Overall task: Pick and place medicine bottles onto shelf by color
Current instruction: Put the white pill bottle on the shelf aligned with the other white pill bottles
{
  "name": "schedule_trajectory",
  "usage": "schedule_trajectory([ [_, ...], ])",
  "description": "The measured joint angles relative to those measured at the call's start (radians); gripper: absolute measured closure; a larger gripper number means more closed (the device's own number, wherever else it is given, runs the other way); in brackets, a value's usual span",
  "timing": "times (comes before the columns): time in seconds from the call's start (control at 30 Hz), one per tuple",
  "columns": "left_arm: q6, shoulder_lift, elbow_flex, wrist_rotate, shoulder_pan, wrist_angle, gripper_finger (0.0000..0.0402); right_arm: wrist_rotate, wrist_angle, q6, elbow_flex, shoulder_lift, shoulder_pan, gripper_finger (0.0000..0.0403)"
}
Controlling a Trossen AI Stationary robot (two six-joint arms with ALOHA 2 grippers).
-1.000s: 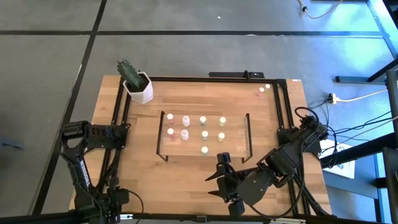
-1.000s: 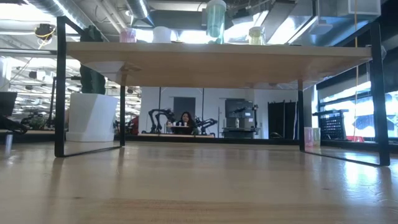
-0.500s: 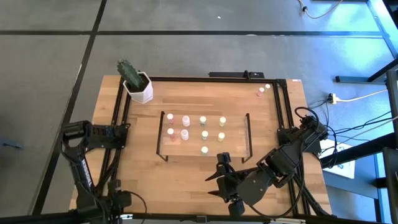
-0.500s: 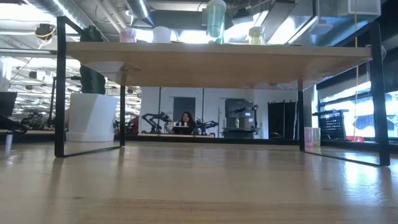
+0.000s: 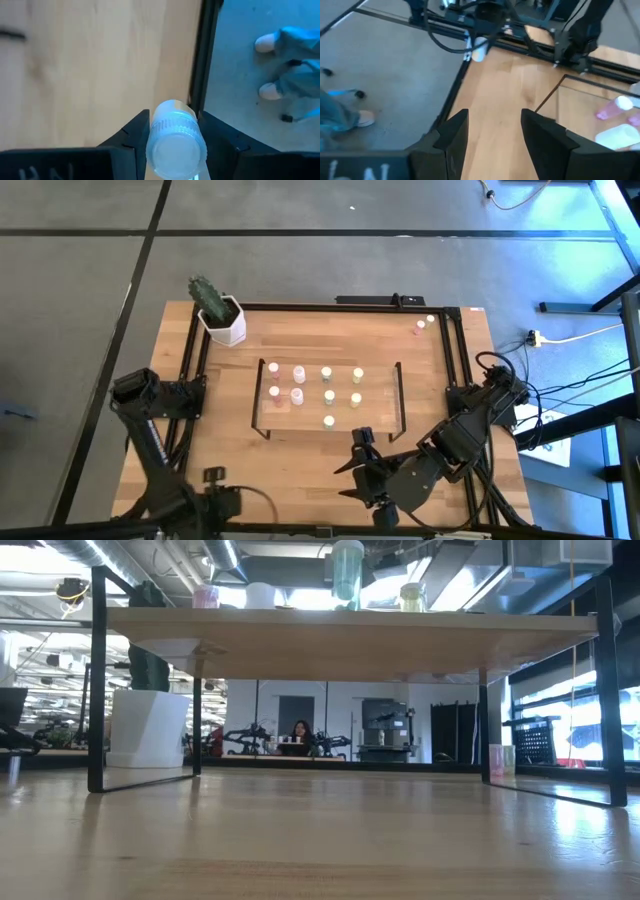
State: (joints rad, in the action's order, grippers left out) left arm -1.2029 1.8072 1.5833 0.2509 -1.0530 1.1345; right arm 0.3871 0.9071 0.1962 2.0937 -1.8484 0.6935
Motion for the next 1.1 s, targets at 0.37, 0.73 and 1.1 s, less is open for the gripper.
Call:
schedule_trajectory([
  [0.37, 0.214, 0.015, 0.044, 0.062, 0.207, -0.032, 0.0268, 0.025, 0.192, 0.134, 0.0, 0.069, 0.051, 0.022],
  [0.73, 0.22, 0.119, 0.044, 0.046, 0.326, -0.132, 0.0268, 0.064, 0.278, 0.191, 0.0, 0.08, 0.067, 0.022],
  [1.1, 0.187, 0.219, 0.044, 0.037, 0.378, -0.212, 0.0268, 0.064, 0.277, 0.186, 0.0, 0.08, 0.067, 0.022],
])
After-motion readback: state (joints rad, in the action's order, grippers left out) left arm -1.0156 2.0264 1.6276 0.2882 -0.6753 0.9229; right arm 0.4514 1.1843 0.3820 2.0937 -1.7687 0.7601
